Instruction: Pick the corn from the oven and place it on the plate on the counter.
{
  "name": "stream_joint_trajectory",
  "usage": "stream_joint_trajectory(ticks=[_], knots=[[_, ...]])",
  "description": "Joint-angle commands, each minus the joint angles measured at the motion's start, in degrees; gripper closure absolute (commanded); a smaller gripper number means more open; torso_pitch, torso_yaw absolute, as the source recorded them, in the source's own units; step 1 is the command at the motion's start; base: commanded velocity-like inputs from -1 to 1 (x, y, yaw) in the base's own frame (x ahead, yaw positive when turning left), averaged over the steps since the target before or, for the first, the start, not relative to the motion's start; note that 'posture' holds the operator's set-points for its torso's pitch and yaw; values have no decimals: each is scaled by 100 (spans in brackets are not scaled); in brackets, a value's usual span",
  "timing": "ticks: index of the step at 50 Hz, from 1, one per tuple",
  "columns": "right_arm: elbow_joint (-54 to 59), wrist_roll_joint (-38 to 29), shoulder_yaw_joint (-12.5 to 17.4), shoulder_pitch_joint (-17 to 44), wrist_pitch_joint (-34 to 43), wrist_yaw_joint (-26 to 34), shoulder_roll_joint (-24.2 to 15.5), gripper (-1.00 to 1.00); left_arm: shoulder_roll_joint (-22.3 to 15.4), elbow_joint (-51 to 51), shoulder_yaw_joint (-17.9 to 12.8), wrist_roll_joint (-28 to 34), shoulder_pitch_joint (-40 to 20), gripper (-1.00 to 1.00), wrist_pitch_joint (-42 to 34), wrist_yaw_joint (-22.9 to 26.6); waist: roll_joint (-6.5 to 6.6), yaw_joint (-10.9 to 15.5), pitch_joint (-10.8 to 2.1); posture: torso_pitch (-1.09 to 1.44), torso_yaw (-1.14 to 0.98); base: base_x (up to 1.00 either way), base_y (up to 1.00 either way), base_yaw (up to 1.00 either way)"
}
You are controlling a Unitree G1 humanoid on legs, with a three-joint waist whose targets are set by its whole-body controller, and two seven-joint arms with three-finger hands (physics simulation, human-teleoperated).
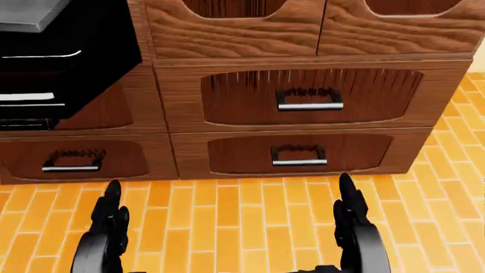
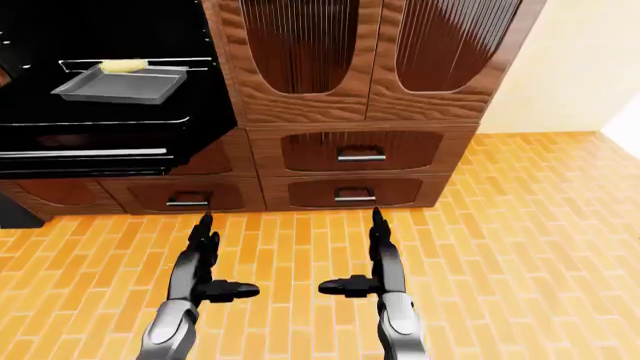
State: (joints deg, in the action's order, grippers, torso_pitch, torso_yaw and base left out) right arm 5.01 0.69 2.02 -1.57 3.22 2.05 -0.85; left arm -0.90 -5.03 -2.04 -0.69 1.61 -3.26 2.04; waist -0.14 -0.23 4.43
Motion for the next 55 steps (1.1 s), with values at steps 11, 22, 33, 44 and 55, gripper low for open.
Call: stream_joint_trajectory(ticks=[11,22,33,44,55], knots=[[-935,-7,-59,209,31,-87,6,-100,-55,1017,-39,60,-346,-100,-221,-71,-24,43,-438,0,0,0,0,0],[-2394,129,162,1137,2054,-235,-157,-100,-505,3112,-603,-291,-1593,-100,-2887,40,-5,51,-536,0,0,0,0,0],[-2922,754,395,1899,2858,-367,-380,-100,-891,3385,-1010,-1334,-2385,-100,-3610,-231,83,152,-120,0,0,43,-8,0],[-3365,1023,499,2166,3402,-397,-528,-100,-1216,3841,-990,-1513,-2649,-100,-4229,-493,-401,234,-309,0,0,95,-14,0],[-4064,1340,687,2804,4444,-356,-822,-100,-1227,4148,-780,-255,-2402,-100,-4408,-3,116,174,-262,0,0,97,-5,0]])
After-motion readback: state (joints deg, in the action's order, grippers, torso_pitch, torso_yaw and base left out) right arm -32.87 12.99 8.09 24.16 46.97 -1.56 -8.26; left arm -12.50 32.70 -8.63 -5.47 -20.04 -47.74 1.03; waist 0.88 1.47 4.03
